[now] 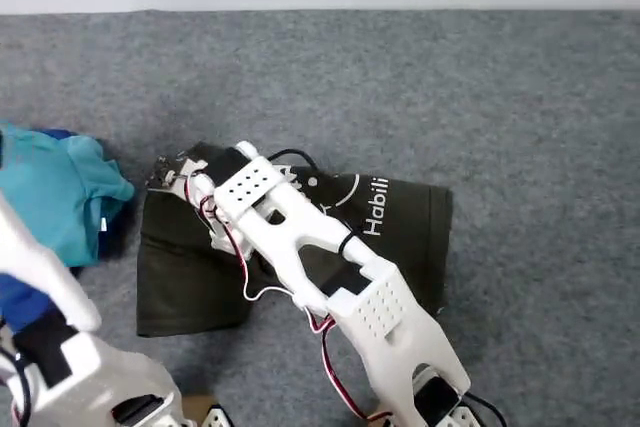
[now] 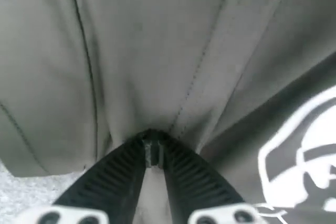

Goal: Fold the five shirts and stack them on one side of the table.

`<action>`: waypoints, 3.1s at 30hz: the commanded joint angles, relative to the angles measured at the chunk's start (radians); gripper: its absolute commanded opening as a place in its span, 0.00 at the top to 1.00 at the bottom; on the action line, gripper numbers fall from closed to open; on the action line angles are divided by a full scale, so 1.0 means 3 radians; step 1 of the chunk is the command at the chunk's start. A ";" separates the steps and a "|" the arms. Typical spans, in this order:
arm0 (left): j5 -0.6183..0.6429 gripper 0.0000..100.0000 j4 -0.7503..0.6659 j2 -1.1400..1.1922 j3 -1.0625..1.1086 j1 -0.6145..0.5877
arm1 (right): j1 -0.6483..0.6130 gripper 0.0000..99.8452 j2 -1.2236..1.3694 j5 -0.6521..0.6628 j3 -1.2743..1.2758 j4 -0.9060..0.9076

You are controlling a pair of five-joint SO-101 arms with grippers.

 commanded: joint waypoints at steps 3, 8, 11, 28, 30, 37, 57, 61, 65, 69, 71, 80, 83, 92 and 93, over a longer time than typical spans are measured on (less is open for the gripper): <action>0.0220 1.00 0.0066 -0.0563 -0.0187 -0.0281 | -0.0033 0.99 -0.0698 0.0031 -0.0194 0.0217; 0.0302 1.00 0.0066 -0.0757 -0.0064 -0.0644 | -0.0233 0.99 -0.0852 0.0031 -0.0194 0.0775; 0.0297 1.00 0.0061 -0.0757 0.0197 -0.0772 | -0.0417 0.95 -0.0790 0.0031 -0.0174 0.0892; 0.0276 1.00 -0.0363 -0.0762 0.0974 -0.0910 | -0.1194 0.74 -0.0064 0.0031 -0.0189 0.0391; 0.0276 1.00 -0.0414 -0.0762 0.1066 -0.0992 | -0.1199 0.74 -0.0018 0.0031 -0.0189 0.0350; 0.0276 1.00 -0.0430 -0.0762 0.1164 -0.1217 | -0.1368 0.74 0.0130 0.0031 -0.0189 0.0325; 0.0276 1.00 -0.0312 -0.0793 0.1164 -0.1355 | -0.1250 0.99 0.0141 0.0230 -0.0194 0.0182; 0.0276 1.00 -0.0312 -0.0793 0.1164 -0.1340 | -0.1112 0.99 -0.0059 0.0286 -0.0194 0.0176; 0.0276 1.00 -0.0312 -0.0793 0.1164 -0.1335 | -0.0862 0.99 -0.0222 0.0292 -0.0194 0.0146; 0.0276 1.00 -0.0327 -0.0783 0.1164 -0.1330 | -0.0540 0.99 -0.0330 0.0292 -0.0194 0.0049; 0.0276 1.00 -0.0332 -0.0772 0.1164 -0.1320 | -0.0391 0.99 -0.0366 0.0292 -0.0194 -0.0033; 0.0292 1.00 -0.0327 -0.0762 0.1164 -0.1043 | 0.0038 0.99 -0.0355 0.0297 -0.0194 -0.0315; 0.0297 1.00 -0.0317 -0.0762 0.1164 -0.0962 | 0.0156 0.98 -0.0350 0.0297 -0.0194 -0.0407; 0.0297 1.00 -0.0332 -0.0772 0.1389 -0.0757 | 0.0228 0.76 -0.0233 0.0276 -0.0189 -0.0401; 0.0297 1.00 -0.0332 -0.0772 0.1404 -0.0757 | 0.0238 0.76 -0.0217 0.0276 -0.0194 -0.0417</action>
